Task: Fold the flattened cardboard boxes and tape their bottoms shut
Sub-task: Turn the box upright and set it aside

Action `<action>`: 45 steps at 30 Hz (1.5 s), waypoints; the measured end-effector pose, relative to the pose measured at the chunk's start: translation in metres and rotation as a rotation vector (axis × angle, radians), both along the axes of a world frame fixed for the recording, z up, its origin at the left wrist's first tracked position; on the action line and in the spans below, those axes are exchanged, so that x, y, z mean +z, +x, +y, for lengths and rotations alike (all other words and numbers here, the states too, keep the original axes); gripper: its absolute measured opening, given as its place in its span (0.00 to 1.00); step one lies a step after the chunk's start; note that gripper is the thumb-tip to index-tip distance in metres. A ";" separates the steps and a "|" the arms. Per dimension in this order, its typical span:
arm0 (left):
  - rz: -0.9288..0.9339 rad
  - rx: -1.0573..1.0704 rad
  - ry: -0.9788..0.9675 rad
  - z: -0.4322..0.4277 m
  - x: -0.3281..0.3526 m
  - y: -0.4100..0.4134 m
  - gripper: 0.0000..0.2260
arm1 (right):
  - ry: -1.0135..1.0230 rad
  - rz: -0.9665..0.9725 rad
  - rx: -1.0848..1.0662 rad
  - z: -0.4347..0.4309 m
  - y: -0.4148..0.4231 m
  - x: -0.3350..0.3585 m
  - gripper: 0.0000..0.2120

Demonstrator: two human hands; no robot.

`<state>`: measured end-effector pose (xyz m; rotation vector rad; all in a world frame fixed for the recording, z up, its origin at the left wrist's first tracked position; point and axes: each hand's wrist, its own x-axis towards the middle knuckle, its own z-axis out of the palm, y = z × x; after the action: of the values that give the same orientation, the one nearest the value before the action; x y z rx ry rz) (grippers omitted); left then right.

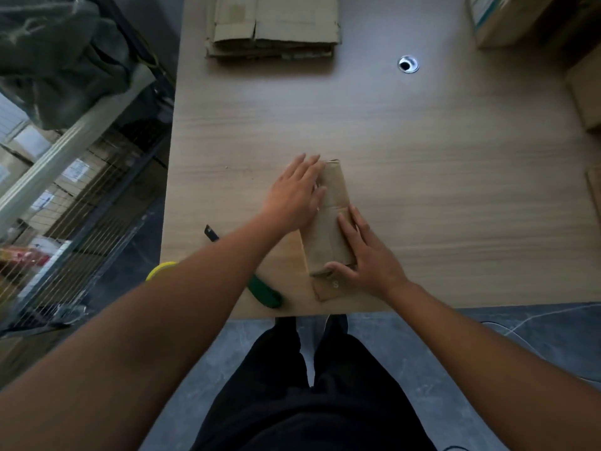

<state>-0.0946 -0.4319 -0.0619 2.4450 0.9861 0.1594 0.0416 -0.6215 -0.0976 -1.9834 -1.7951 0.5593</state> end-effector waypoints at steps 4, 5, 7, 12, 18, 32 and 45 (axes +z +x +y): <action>0.070 -0.142 0.061 0.051 -0.012 0.013 0.29 | 0.012 -0.141 -0.026 0.009 0.020 0.003 0.40; 0.043 -0.121 0.084 0.057 -0.014 0.012 0.30 | 0.005 -0.152 -0.074 0.009 0.022 0.004 0.37; -0.044 -0.052 0.053 0.061 -0.020 0.008 0.32 | 0.002 -0.087 -0.223 0.007 0.020 0.005 0.33; -0.306 0.052 -0.061 0.048 -0.045 -0.006 0.30 | -0.055 -0.011 -0.465 0.022 -0.008 0.004 0.45; -0.502 0.103 -0.171 0.046 -0.059 -0.005 0.25 | 0.111 -0.072 -0.504 0.028 -0.011 -0.013 0.45; -0.259 0.341 -0.310 0.030 -0.037 0.003 0.25 | -0.091 0.237 -0.946 0.024 -0.025 0.008 0.45; -0.294 0.443 -0.578 -0.118 0.073 -0.053 0.26 | 0.115 0.714 -0.822 -0.085 -0.019 0.102 0.16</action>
<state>-0.1481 -0.5502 0.0112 1.6116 1.2197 0.3217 0.0226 -0.7068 0.0047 -1.8769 -0.5141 0.7176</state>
